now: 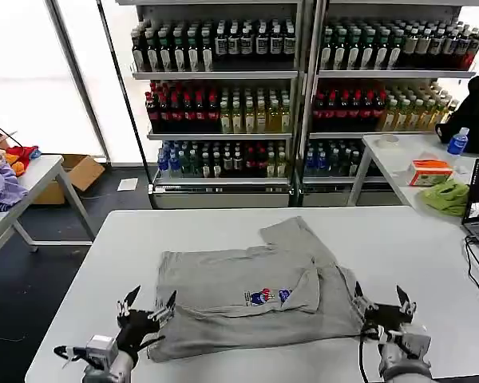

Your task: Fold and organize the clothes.

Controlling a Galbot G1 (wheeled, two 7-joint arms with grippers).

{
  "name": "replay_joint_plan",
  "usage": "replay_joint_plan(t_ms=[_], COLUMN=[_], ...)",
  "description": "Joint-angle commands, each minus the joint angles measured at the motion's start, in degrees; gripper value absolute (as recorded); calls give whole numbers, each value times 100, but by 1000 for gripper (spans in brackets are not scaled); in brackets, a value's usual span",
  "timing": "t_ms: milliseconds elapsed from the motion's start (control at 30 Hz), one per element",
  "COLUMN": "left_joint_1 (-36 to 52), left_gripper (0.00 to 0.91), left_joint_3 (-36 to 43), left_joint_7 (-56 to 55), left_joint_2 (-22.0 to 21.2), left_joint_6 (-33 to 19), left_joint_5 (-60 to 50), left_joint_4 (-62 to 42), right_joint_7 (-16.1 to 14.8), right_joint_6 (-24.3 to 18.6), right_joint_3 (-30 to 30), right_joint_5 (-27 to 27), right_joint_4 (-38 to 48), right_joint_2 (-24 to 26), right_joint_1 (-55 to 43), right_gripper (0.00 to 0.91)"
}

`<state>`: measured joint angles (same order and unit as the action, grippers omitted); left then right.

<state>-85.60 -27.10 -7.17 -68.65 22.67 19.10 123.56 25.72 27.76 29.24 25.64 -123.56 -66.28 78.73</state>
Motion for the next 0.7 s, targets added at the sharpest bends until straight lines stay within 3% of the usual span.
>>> replay_joint_plan(t_ms=[33, 333, 500, 700], left_joint_1=[2076, 2617, 2786, 2844], left_gripper=[907, 907, 907, 907], left_joint_3=[402, 795, 927, 1000], left_joint_7=[170, 324, 311, 312], left_joint_2=[127, 75, 66, 94], left_joint_6=[58, 265, 477, 579], left_joint_5=[446, 412, 359, 372], left_joint_4=[-1509, -2512, -2800, -3013], right_joint_7=[-324, -664, -857, -812], right_joint_6=[246, 191, 101, -114], right_joint_3=[-675, -1579, -1816, -1831], right_joint_5=[290, 391, 206, 88], right_joint_4=[1821, 3874, 4358, 5024], right_joint_2=[84, -198, -459, -915], right_joint_1=[-2469, -3734, -4028, -4342], right_gripper=[907, 907, 907, 907])
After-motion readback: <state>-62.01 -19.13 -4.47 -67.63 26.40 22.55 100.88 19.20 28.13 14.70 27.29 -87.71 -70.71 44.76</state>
